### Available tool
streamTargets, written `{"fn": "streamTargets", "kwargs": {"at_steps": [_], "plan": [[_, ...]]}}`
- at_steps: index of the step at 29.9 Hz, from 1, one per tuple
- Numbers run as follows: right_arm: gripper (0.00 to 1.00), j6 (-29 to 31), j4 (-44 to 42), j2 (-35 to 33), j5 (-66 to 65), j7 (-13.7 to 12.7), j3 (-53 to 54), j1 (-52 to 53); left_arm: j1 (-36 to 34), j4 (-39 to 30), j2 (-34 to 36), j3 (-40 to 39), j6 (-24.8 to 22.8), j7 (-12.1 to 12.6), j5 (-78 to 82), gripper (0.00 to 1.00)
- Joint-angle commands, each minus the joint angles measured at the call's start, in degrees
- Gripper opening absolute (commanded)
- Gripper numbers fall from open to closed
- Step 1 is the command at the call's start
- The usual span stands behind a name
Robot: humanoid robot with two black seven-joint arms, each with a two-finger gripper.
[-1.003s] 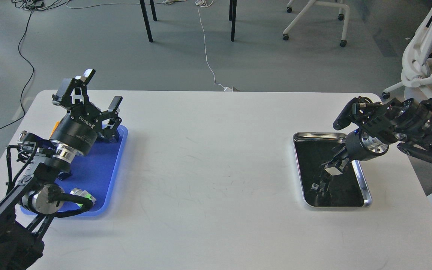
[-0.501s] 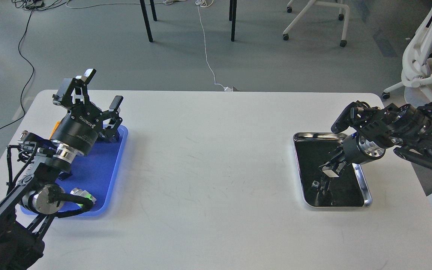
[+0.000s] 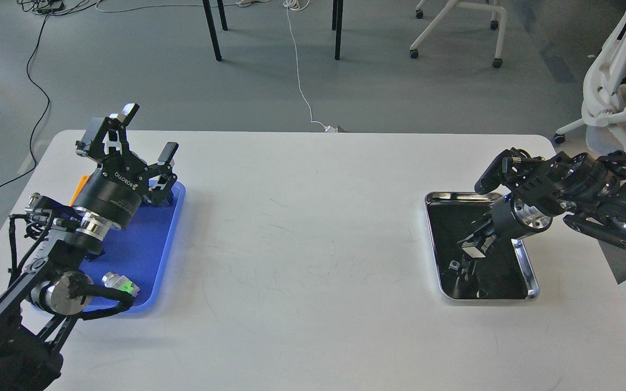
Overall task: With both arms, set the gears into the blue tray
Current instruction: 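Grasp a small black part in the metal tray with the right gripper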
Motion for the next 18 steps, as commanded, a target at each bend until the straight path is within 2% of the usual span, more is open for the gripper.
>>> {"fn": "streamTargets", "kwargs": {"at_steps": [1, 7, 13, 18], "plan": [[0.54, 0.0, -0.2, 0.3, 0.0, 0.0, 0.0, -0.5, 0.1, -0.4, 0.1, 0.0, 0.0, 0.0, 0.0, 0.98], [0.43, -0.3, -0.8, 0.4, 0.0, 0.0, 0.0, -0.5, 0.1, -0.5, 0.2, 0.0, 0.0, 0.0, 0.0, 0.98], [0.24, -0.3, -0.8, 0.6, 0.0, 0.0, 0.0, -0.5, 0.1, -0.5, 0.2, 0.0, -0.1, 0.0, 0.1, 0.98], [0.2, -0.3, -0.8, 0.7, 0.0, 0.0, 0.0, -0.4, 0.2, -0.5, 0.3, 0.0, -0.1, 0.0, 0.1, 0.98]]}}
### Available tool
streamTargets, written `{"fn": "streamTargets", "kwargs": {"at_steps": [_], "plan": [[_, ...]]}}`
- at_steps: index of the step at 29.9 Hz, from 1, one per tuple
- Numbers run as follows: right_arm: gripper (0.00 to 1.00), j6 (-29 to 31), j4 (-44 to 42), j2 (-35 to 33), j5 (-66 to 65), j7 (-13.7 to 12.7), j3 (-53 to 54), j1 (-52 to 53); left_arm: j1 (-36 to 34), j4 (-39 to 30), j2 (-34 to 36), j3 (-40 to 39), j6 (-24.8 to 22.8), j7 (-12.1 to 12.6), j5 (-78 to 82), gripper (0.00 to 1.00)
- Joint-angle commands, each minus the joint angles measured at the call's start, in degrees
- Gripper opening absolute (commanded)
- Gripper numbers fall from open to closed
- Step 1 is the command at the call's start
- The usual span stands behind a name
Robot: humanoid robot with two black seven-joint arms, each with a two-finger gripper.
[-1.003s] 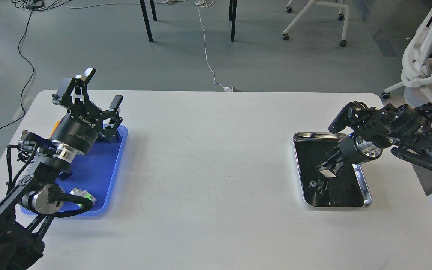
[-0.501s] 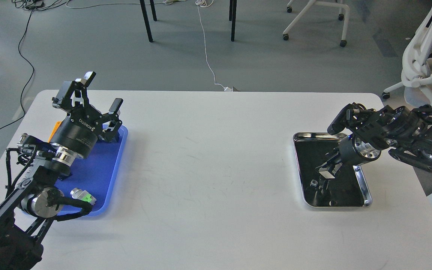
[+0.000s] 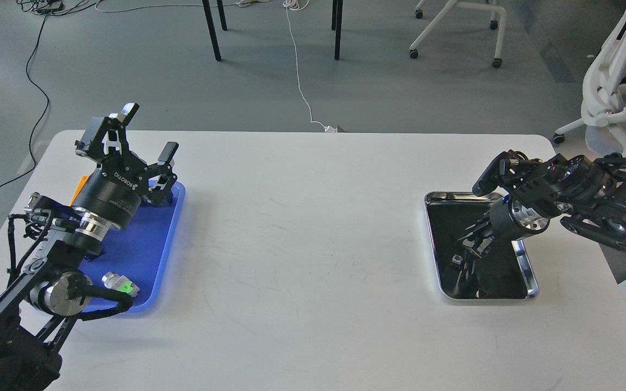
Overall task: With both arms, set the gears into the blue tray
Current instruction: 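Grasp a small black part in the metal tray with the right gripper, then carry the black part toward the table center and release it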
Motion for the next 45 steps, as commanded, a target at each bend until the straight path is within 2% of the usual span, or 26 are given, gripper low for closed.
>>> {"fn": "streamTargets", "kwargs": {"at_steps": [1, 10, 14, 21, 27, 35, 45], "plan": [[0.2, 0.0, 0.1, 0.0, 0.0, 0.0, 0.0, 0.2, 0.0, 0.0, 0.0, 0.0, 0.0, 0.0, 0.1, 0.98], [0.2, 0.3, 2.8, -0.1, 3.8, 0.0, 0.2, 5.6, -0.1, 0.0, 0.1, -0.1, -0.2, 0.0, 0.1, 0.98], [0.2, 1.1, 6.8, 0.6, 11.6, 0.0, 0.2, 11.7, -0.1, 0.0, 0.2, -0.1, -0.3, 0.0, 0.0, 0.98], [0.2, 2.8, 7.1, 12.6, 22.7, 0.0, -0.1, 17.3, -0.1, 0.0, 0.1, -0.1, -0.1, 0.0, 0.1, 0.98], [0.2, 2.1, 0.3, 25.5, 23.5, 0.0, -0.7, 15.7, -0.1, -0.2, 0.7, -0.2, 0.0, 0.0, 0.1, 0.98], [0.2, -0.6, -3.9, 25.8, 23.5, 0.0, -1.0, 9.3, 0.5, -0.5, 1.4, -1.0, 0.1, 0.0, 0.1, 0.98], [0.2, -2.2, -3.0, 25.8, 25.9, 0.0, -1.7, 6.6, 1.4, -1.3, 1.4, -1.0, 0.2, 0.0, 0.1, 0.98]]}}
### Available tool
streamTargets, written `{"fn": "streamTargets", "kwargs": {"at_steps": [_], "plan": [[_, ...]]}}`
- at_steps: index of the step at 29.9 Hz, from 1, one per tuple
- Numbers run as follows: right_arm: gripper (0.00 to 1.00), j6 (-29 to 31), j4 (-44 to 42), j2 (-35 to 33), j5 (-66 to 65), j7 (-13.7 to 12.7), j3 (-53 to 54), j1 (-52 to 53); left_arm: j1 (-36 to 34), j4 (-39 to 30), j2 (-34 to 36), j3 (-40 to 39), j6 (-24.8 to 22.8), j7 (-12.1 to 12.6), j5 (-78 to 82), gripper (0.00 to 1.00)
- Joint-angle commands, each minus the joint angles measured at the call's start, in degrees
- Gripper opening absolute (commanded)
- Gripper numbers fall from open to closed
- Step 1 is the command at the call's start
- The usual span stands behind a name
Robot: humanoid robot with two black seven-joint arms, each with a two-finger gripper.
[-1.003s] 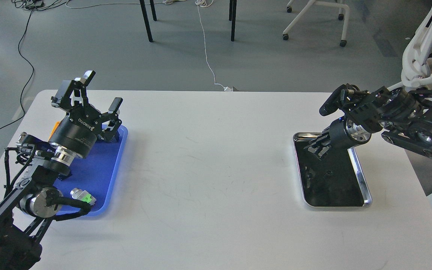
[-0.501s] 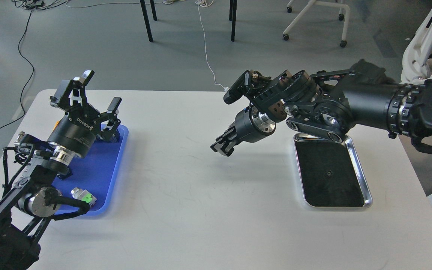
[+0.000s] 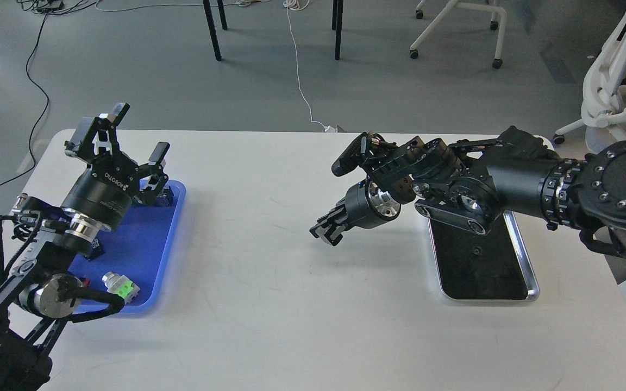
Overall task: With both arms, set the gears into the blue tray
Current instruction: 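Carry the black part toward the table center and release it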
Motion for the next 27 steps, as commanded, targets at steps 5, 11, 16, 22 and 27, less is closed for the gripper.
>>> {"fn": "streamTargets", "kwargs": {"at_steps": [5, 11, 16, 22, 27], "plan": [[0.2, -1.5, 0.5, 0.0, 1.4, 0.0, -1.1, -2.6, 0.5, -0.2, 0.0, -0.2, 0.0, 0.0, 0.0, 0.98], [0.24, -3.7, 0.3, 0.0, 1.6, 0.0, -1.9, -3.3, 1.4, -0.9, 0.0, -1.1, -0.1, 0.0, 0.0, 0.98], [0.38, -3.7, 0.5, 0.0, 1.9, 0.0, -2.0, -3.4, 1.7, -0.9, 0.0, -1.1, -0.1, 0.0, 0.0, 0.98], [0.63, -3.6, 2.0, 0.0, 5.2, 0.0, -2.0, -3.3, 1.7, -1.2, 0.1, -1.1, -0.1, 0.0, 0.0, 0.98], [0.94, -3.8, 2.0, 0.0, 9.5, 0.0, 0.7, -2.1, 1.7, -1.3, 0.6, -1.1, 0.0, 0.0, 0.0, 0.98]]}}
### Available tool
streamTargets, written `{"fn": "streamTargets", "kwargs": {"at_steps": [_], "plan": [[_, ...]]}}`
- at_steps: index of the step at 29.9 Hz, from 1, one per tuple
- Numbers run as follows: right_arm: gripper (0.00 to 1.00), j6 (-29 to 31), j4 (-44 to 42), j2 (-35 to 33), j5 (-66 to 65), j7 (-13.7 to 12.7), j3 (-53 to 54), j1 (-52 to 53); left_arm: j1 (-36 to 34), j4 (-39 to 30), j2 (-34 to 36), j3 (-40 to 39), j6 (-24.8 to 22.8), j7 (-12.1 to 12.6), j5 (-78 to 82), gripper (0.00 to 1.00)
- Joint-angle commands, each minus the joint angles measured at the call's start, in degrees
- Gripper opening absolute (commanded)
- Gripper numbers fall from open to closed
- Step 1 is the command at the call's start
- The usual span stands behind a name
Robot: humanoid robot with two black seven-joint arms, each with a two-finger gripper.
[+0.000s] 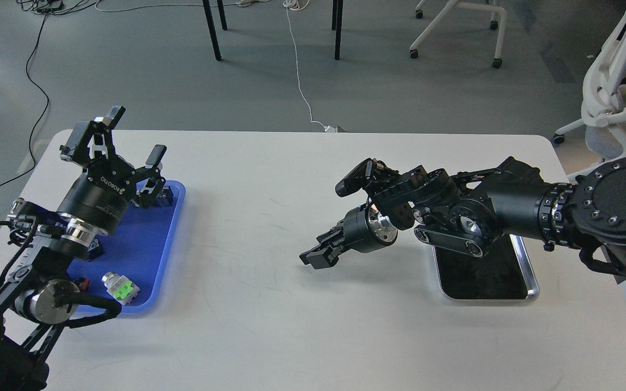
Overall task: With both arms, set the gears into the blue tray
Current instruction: 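Carry the black part toward the table center and release it, then withdraw the right gripper back above the metal tray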
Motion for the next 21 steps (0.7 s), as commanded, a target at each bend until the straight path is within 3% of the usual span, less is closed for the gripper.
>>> {"fn": "streamTargets", "kwargs": {"at_steps": [1, 4, 10, 15, 21], "plan": [[0.95, 0.1, 0.3, 0.0, 4.0, 0.0, 3.2, 1.4, 0.0, 0.0, 0.7, 0.0, 0.0, 0.0, 0.0, 0.98], [0.97, 0.4, 2.4, -1.6, 7.1, 0.0, 8.4, 2.4, 0.0, 0.0, 1.4, 0.0, -0.1, -0.1, 0.0, 0.98], [0.97, 0.6, 5.6, -15.3, 24.8, 0.0, 22.6, -3.6, -0.3, 0.0, 2.7, 0.5, -0.5, -0.6, 1.5, 0.98], [0.97, 0.9, 4.9, -22.9, 39.4, 0.0, 34.9, -15.2, -1.2, -0.5, 3.6, 1.4, -3.0, -7.2, 13.1, 0.98], [0.99, 4.8, 4.3, -25.5, 56.3, 0.0, 50.9, -29.0, -6.4, -2.9, 4.0, 5.4, -5.0, -7.5, 30.9, 0.98]]}}
